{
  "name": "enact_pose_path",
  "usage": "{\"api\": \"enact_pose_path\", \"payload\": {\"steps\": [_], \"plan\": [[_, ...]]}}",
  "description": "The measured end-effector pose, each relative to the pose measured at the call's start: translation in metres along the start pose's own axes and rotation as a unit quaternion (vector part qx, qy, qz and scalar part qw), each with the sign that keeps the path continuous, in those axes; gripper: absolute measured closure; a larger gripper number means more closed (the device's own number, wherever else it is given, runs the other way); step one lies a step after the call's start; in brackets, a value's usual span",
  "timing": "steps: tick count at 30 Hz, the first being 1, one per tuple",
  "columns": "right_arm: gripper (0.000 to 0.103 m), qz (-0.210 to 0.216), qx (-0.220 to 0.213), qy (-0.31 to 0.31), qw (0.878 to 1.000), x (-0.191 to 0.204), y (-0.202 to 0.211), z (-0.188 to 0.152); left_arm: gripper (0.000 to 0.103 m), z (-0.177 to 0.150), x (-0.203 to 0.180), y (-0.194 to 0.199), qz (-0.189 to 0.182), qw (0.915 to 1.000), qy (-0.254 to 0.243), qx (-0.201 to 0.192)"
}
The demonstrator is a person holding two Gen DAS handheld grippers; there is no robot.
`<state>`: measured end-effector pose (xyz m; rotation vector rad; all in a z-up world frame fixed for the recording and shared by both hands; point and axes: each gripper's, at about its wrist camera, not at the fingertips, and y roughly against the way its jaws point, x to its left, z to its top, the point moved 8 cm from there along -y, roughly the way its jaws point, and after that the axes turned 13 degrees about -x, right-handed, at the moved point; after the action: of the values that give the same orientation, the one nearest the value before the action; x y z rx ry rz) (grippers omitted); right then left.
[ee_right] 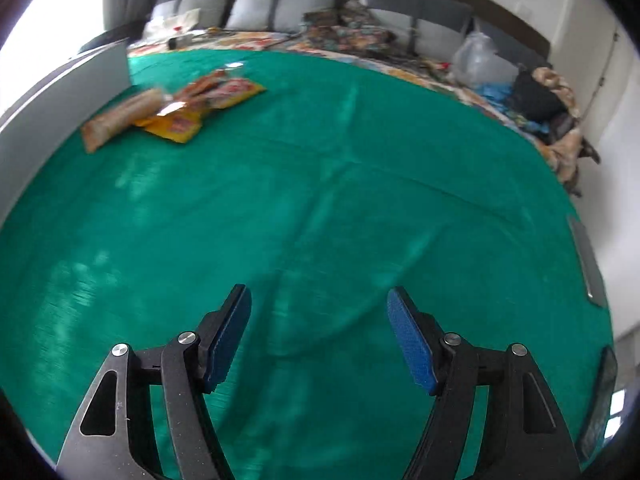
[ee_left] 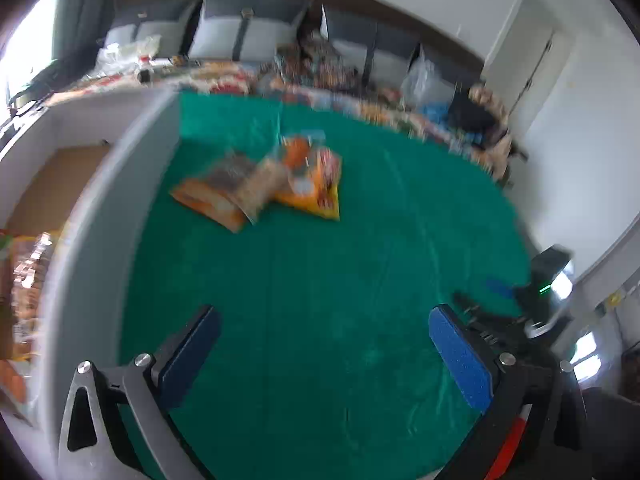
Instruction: Organize snacks
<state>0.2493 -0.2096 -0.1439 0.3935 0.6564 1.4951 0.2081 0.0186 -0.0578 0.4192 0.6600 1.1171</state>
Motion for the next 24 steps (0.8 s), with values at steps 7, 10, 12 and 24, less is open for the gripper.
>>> {"api": "enact_pose_path", "payload": {"steps": [7, 10, 12, 24], "plan": [[0.021, -0.009, -0.008, -0.045, 0.999, -0.034, -0.021, -0.007, 0.001, -0.022, 0.005, -0.089, 0.077, 0.9955, -0.051, 0.022], [0.017, -0.001, -0.002, -0.061, 0.998, -0.038, -0.023, -0.005, 0.001, -0.027, 0.013, -0.110, 0.101, 0.9906, -0.088, 0.028], [0.014, 0.013, 0.004, -0.087, 0.996, -0.043, -0.024, -0.005, 0.000, -0.036, 0.020, -0.118, 0.102, 0.9897, -0.093, 0.037], [0.012, 0.003, 0.004, -0.087, 0.996, -0.031, -0.011, -0.013, 0.000, -0.036, 0.019, -0.122, 0.092, 0.9907, -0.098, 0.020]]}}
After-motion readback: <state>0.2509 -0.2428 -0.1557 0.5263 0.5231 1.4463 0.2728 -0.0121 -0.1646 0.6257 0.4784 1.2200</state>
